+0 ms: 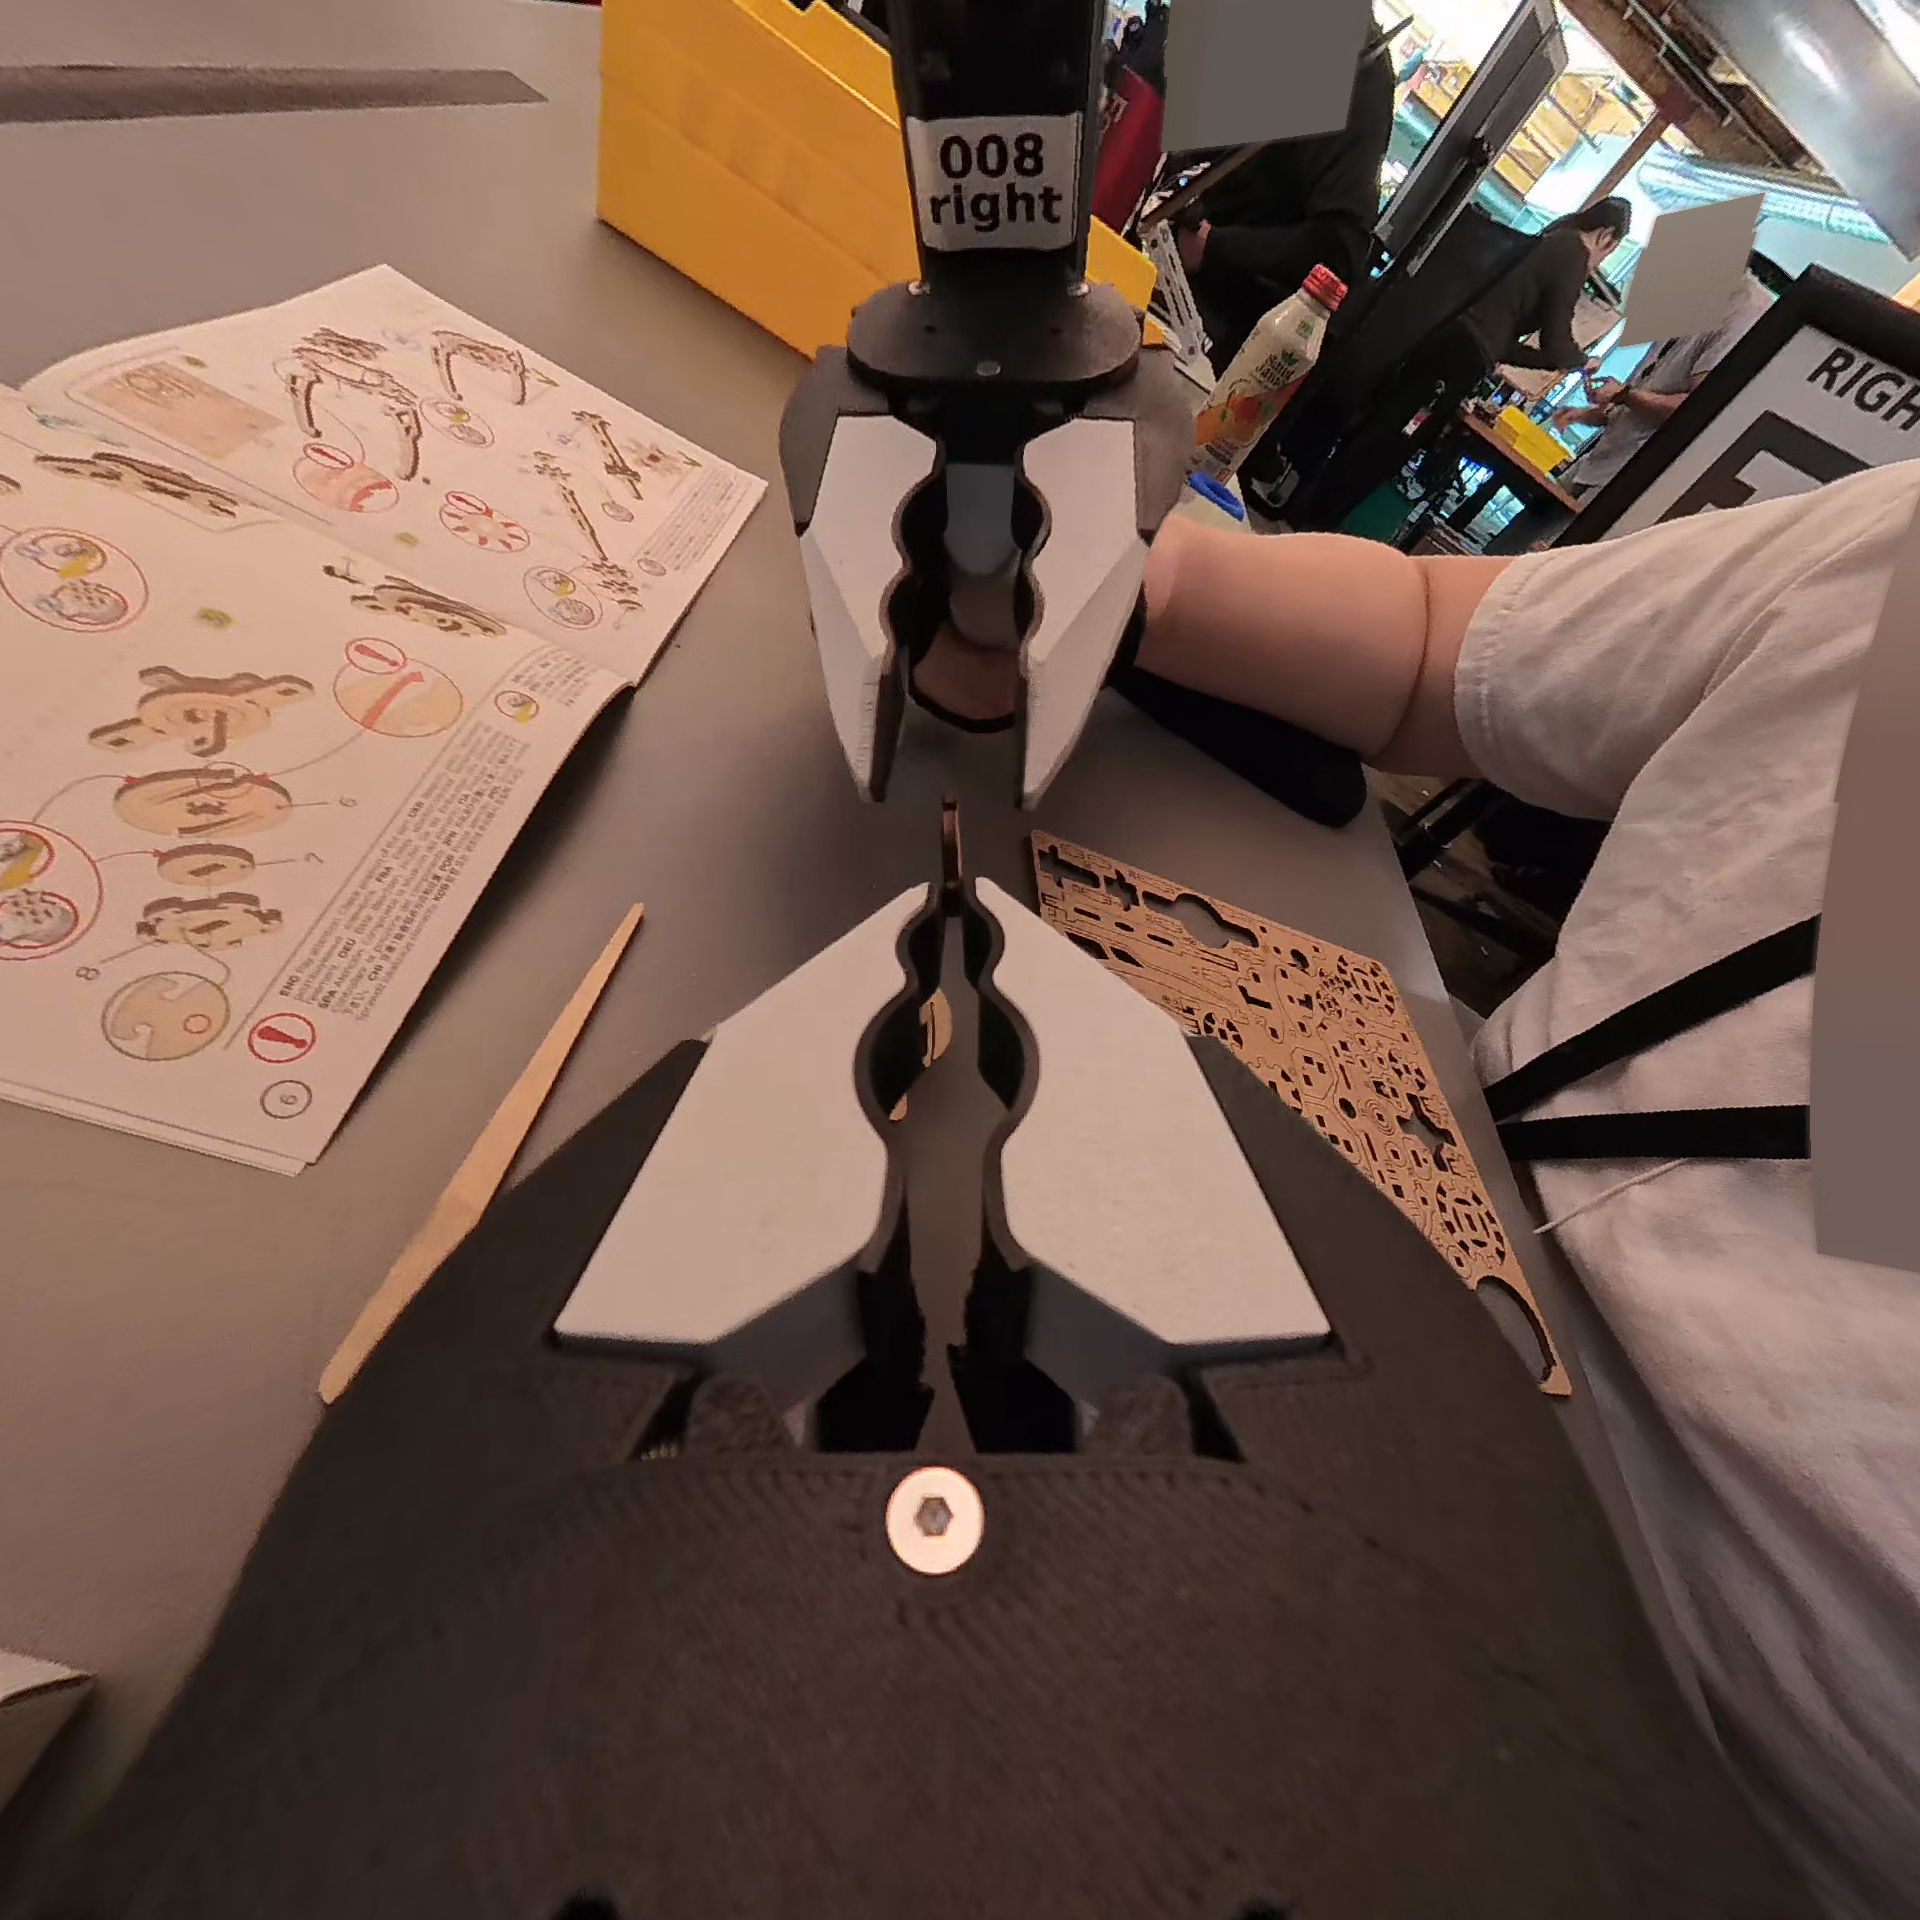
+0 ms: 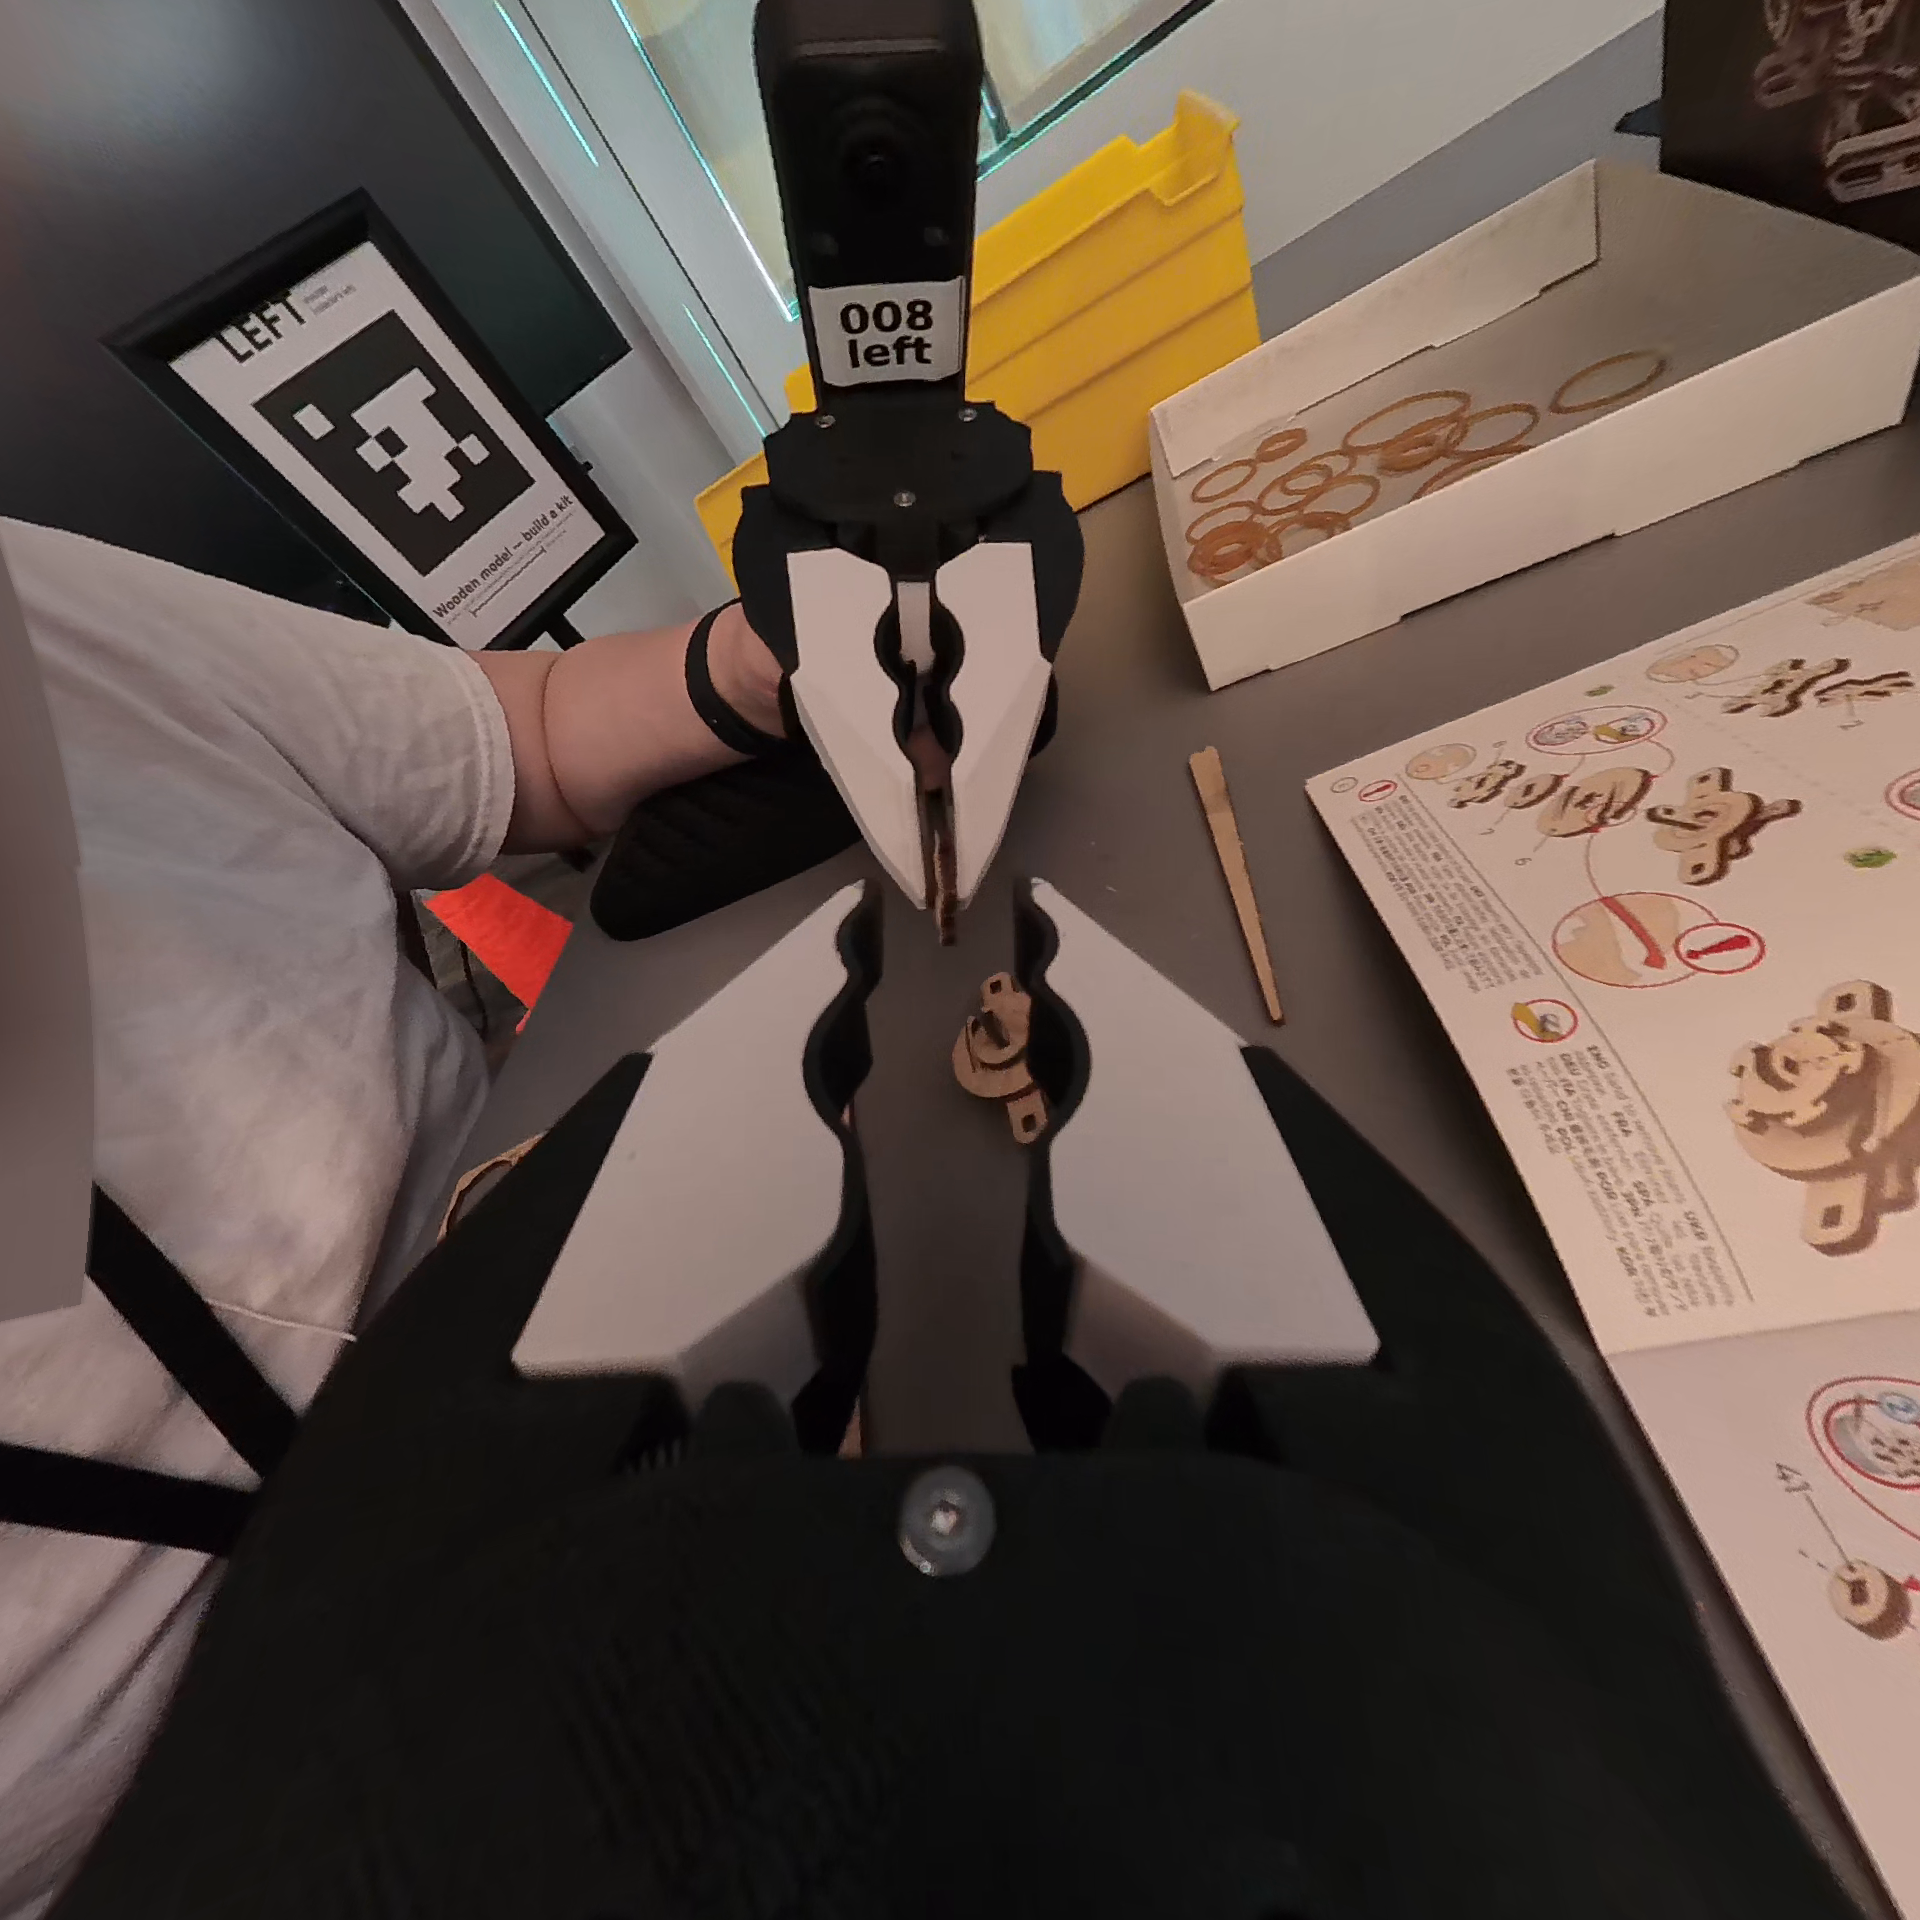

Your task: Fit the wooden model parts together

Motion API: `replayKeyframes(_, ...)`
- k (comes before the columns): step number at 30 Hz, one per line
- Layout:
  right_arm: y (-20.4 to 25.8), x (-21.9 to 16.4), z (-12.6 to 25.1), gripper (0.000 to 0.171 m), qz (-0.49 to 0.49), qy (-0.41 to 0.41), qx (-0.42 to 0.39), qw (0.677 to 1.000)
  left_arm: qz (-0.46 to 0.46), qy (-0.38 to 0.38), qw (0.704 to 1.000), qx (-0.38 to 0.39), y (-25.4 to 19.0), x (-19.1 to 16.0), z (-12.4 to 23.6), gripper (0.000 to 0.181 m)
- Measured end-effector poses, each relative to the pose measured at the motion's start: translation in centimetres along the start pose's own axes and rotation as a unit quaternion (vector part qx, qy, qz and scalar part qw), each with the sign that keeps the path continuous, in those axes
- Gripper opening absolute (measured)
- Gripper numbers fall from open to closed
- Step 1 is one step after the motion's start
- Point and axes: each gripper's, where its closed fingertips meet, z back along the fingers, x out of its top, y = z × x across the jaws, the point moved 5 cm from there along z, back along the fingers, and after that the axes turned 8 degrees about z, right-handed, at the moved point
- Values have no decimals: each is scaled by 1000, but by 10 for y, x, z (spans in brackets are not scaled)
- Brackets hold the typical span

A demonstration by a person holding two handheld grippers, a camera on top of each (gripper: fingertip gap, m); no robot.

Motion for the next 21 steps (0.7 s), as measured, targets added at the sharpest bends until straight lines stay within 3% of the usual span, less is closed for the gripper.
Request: replayKeyframes(21, 3, -5, -3, 3, -44, 10, 39, 998, -10, 12, 1000, -5, -3, -3, -3, 1)
